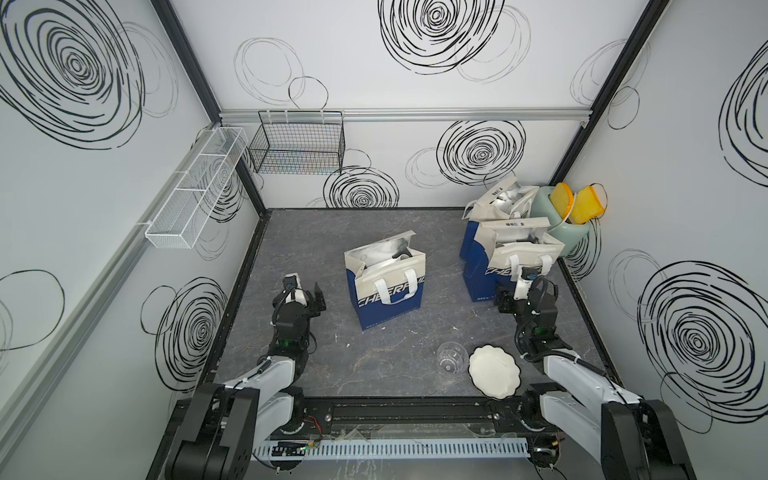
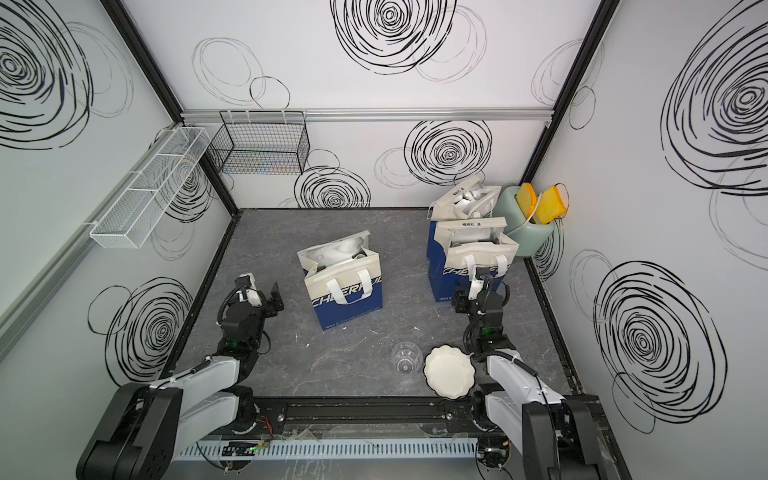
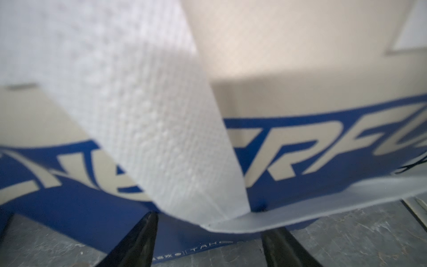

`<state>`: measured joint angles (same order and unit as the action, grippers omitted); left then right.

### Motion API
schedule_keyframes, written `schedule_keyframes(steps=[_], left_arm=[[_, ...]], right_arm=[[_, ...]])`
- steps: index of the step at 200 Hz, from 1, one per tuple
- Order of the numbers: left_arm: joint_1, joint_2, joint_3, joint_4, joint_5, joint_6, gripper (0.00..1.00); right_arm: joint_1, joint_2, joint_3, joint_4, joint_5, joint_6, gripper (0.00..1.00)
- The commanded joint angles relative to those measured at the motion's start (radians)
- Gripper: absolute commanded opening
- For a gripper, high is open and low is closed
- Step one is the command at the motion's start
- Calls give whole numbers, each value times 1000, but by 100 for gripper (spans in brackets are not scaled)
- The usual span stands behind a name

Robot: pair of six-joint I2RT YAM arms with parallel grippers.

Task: Open the takeout bag
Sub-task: Reset both arms

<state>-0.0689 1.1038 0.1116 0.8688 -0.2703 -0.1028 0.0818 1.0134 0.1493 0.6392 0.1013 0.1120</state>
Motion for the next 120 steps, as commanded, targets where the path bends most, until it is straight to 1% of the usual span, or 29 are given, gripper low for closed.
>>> schedule_keyframes(steps=[1, 14, 27, 30, 37, 45, 52, 61, 74, 82, 86, 88, 90, 94, 98, 104, 107, 111, 116, 120], left_arm=[[8, 10, 5, 159, 55, 42, 92], [11, 48, 6, 218, 59, 49, 92], [16, 100, 13, 294, 76, 52, 92], [17, 113, 18, 302, 78, 52, 92], [18, 132, 33, 299, 91, 55, 93], [17, 156, 44, 306, 129, 65, 93], [12, 207, 33, 386, 156, 85, 93], [14, 287, 33, 466, 166, 86, 94], [39, 369, 66, 489, 223, 75, 93], [40, 367, 87, 446, 236, 83, 93], [39, 358, 91, 416, 234, 85, 94], [38, 353, 91, 410, 233, 88, 99], [35, 354, 91, 412, 230, 89, 99], [32, 362, 90, 425, 230, 92, 98], [31, 368, 91, 435, 230, 91, 98], [33, 364, 100, 411, 235, 90, 98], [36, 361, 106, 395, 237, 89, 98], [40, 362, 106, 390, 246, 86, 98], [44, 365, 104, 405, 255, 84, 98], [44, 366, 103, 408, 257, 83, 98]], right_arm=[[-14, 50, -37, 221, 30, -19, 74], [-19, 87, -45, 305, 18, -51, 75], [-21, 127, -54, 395, 34, -68, 76], [-23, 135, -59, 405, 34, -71, 76], [-31, 156, -76, 496, 23, -77, 77], [-40, 189, -92, 578, -1, -83, 77], [-45, 221, -93, 629, -19, -100, 77], [-46, 262, -79, 645, -25, -119, 77], [-45, 383, -87, 773, -20, -125, 79], [-44, 483, -92, 878, -22, -131, 81], [-40, 534, -88, 949, -8, -131, 82], [-37, 553, -86, 979, 4, -130, 82], [-34, 564, -81, 993, 13, -133, 83], [-29, 561, -66, 967, 28, -133, 85], [-27, 530, -38, 871, 35, -132, 86], [-29, 479, 22, 660, 47, -116, 86], [-36, 473, 44, 601, 36, -107, 86], [-48, 497, 46, 633, 6, -107, 86], [-61, 532, 34, 714, 8, -92, 99], [-67, 546, 30, 748, 9, -84, 99]])
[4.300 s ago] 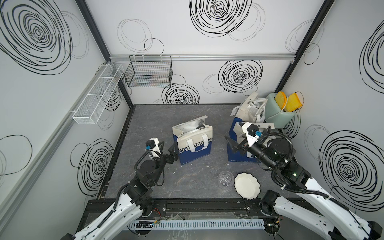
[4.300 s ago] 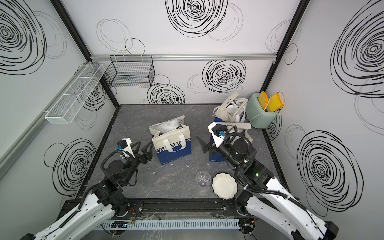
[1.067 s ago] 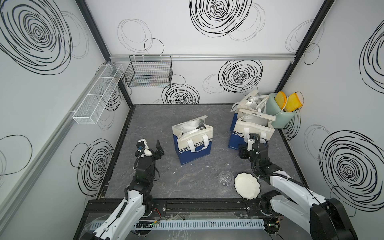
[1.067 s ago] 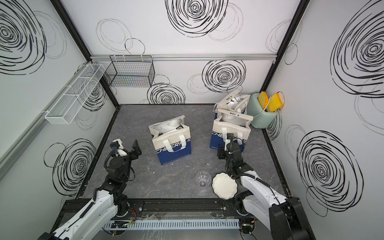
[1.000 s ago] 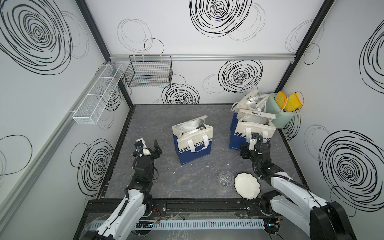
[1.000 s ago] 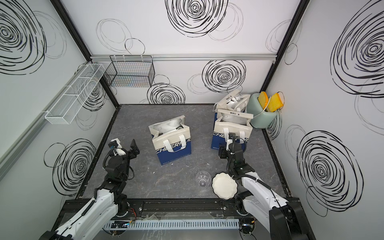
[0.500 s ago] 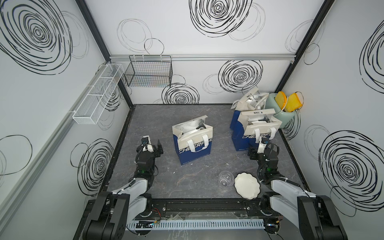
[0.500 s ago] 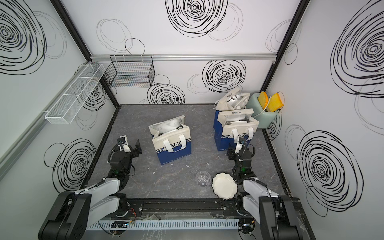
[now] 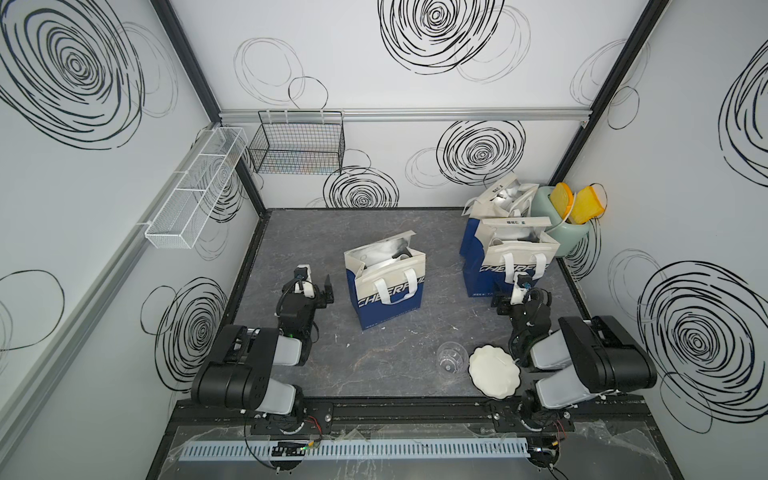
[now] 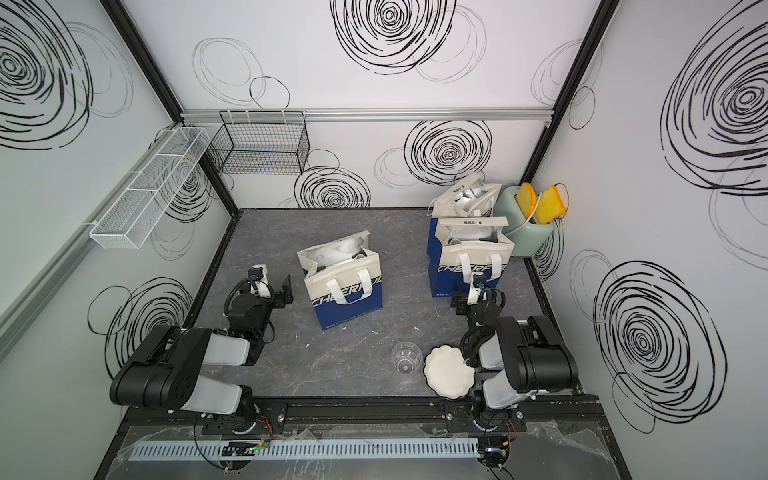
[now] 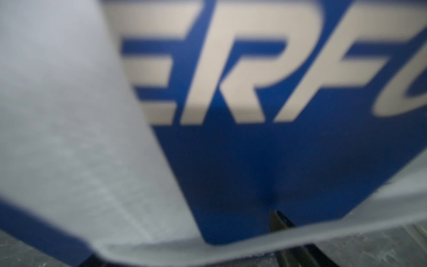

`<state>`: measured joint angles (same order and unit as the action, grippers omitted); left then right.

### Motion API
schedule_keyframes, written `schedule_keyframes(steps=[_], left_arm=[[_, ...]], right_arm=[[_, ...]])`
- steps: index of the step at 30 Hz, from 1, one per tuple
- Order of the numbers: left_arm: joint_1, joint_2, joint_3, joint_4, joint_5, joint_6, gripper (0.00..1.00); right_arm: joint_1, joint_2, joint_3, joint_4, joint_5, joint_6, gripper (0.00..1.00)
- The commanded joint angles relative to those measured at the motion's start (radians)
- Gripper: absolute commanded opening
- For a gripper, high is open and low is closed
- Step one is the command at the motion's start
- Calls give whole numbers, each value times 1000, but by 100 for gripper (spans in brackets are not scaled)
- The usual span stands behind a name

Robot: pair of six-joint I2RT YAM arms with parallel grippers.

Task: Open the takeout bag
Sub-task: Reset both arms

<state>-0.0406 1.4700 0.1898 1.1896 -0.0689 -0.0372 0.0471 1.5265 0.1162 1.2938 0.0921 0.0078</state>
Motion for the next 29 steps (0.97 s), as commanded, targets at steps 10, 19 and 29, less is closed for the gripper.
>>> schedule_keyframes(steps=[10, 19, 29], left_arm=[[2, -7, 24, 78, 35, 26, 98], [2, -7, 23, 79, 35, 27, 98], [-2, -7, 25, 79, 28, 30, 98]], right_arm=[[-41, -7, 79, -1, -6, 14, 99], [-44, -11, 88, -27, -31, 9, 99], [-57, -14, 98, -52, -103, -1, 99]])
